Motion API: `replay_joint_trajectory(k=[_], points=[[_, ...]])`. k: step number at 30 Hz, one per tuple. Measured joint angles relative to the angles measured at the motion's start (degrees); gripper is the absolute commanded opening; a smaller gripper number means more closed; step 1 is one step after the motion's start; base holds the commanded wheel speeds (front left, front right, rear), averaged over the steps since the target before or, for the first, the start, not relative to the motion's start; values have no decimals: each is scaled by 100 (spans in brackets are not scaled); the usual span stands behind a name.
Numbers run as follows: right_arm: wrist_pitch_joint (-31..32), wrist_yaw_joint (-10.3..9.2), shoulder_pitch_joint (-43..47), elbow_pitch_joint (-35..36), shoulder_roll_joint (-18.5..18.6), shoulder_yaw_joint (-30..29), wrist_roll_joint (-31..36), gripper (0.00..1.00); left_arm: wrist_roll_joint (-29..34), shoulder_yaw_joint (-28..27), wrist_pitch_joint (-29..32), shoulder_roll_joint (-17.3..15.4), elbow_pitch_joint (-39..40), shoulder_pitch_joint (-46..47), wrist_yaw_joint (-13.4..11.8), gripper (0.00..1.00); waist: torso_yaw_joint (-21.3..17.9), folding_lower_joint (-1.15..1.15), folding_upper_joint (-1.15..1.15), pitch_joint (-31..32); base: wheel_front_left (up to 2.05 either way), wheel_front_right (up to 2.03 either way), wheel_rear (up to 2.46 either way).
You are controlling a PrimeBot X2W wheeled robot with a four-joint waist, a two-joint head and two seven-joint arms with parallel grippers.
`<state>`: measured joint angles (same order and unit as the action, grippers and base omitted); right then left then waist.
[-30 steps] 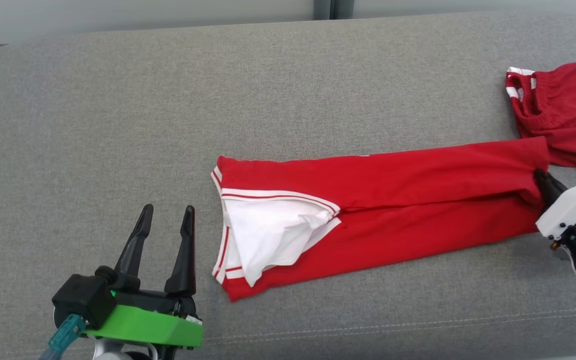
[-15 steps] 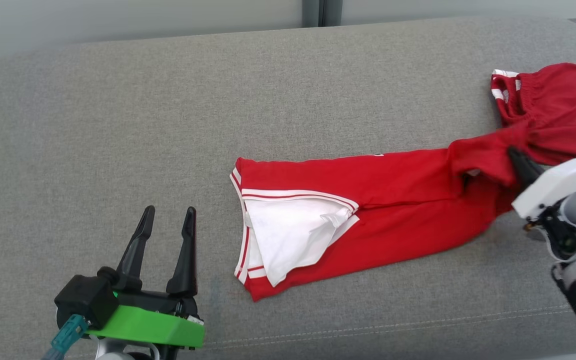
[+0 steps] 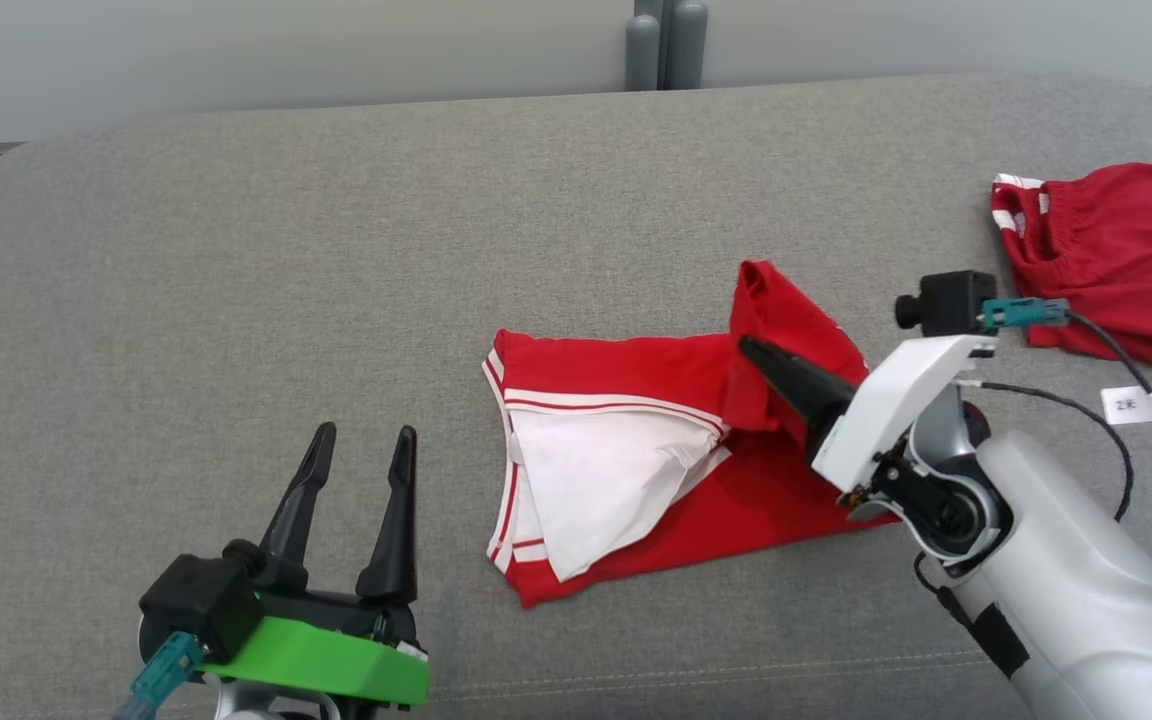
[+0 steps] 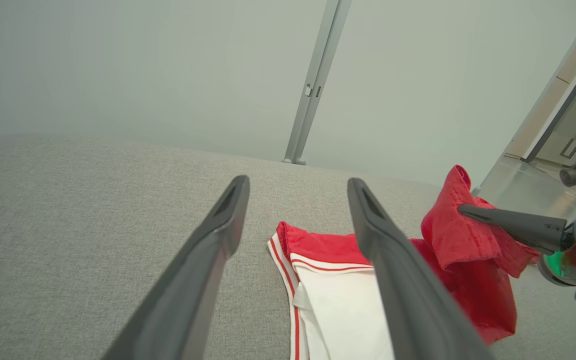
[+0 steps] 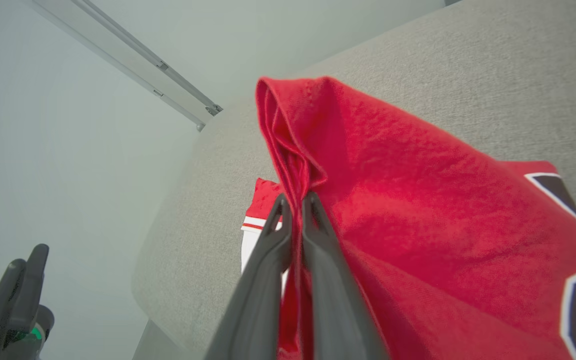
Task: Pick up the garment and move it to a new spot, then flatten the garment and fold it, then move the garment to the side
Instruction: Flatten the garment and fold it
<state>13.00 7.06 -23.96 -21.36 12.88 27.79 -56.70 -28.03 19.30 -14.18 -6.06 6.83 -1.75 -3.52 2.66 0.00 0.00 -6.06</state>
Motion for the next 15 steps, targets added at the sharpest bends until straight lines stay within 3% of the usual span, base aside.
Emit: replay_joint_trajectory(k=[6,15], points=[[170,0,75,112,-220,381,-81,0,-1,107,0,52,-42,0,48,100,201,0,0,55,0,0,0],[223,-7,76,-379,-710,274,-289,0,-21,148,-1,118,-55,0,49,100,663,0,0,35,0,0,0]])
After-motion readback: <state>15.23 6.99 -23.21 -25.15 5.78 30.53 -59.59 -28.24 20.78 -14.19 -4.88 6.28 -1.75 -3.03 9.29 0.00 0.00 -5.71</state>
